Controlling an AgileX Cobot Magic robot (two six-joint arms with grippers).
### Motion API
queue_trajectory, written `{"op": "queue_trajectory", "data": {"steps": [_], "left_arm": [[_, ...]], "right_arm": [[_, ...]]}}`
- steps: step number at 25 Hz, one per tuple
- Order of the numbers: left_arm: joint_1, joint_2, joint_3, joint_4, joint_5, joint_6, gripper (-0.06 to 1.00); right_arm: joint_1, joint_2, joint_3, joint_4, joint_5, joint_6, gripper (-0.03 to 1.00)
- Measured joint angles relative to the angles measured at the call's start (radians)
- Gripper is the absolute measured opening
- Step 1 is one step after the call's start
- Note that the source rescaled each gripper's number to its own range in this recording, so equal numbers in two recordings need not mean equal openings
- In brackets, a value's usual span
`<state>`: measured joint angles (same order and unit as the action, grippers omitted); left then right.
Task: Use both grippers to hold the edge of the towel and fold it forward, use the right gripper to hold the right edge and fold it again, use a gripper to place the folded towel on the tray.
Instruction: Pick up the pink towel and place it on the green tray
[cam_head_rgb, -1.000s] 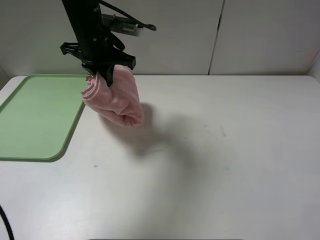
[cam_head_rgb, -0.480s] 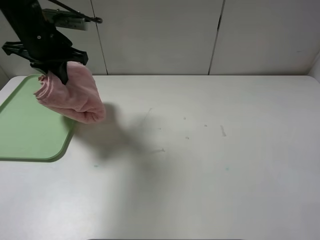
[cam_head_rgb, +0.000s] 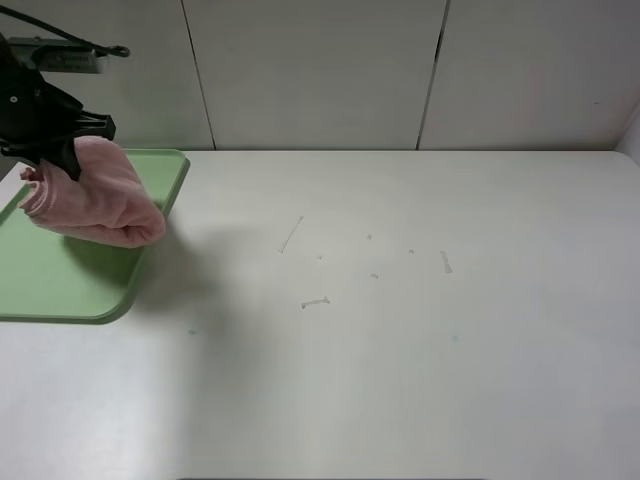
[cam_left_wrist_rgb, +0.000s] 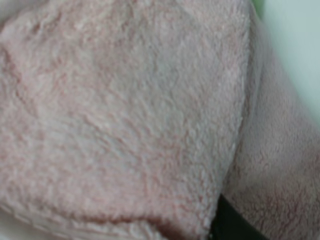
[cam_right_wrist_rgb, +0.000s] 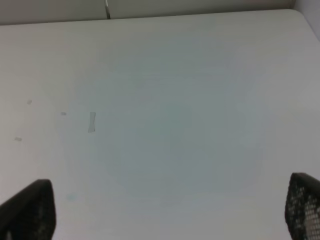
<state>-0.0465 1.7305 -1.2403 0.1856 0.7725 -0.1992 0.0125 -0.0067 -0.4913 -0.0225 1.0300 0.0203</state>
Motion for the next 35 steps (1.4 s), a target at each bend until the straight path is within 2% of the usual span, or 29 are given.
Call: {"op": "queue_trajectory", "data": {"steps": [8,15,30,32,33,34,35], "left_arm": [[0.106,-0.001,0.095,0.0,-0.175,0.004,0.13],[0.127,0.036,0.165,0.001,-0.367,0.006,0.13],[0.127,0.114,0.17,0.001,-0.479,0.006,0.13],[0.127,0.114,0.17,0.001,-0.495,0.007,0.2],[0.127,0.114,0.17,0.001,-0.5,0.007,0.28],[0.127,0.114,0.17,0.001,-0.504,0.007,0.38],[0.127,0.114,0.17,0.001,-0.509,0.007,0.53]], "right_arm": [[0.0,0.0,0.0,0.0,0.0,0.0,1.0],[0.0,0.0,0.0,0.0,0.0,0.0,1.0],[0.0,0.0,0.0,0.0,0.0,0.0,1.0],[0.0,0.0,0.0,0.0,0.0,0.0,1.0],[0.0,0.0,0.0,0.0,0.0,0.0,1.0],[0.0,0.0,0.0,0.0,0.0,0.0,1.0],[0.0,0.0,0.0,0.0,0.0,0.0,1.0]]}}
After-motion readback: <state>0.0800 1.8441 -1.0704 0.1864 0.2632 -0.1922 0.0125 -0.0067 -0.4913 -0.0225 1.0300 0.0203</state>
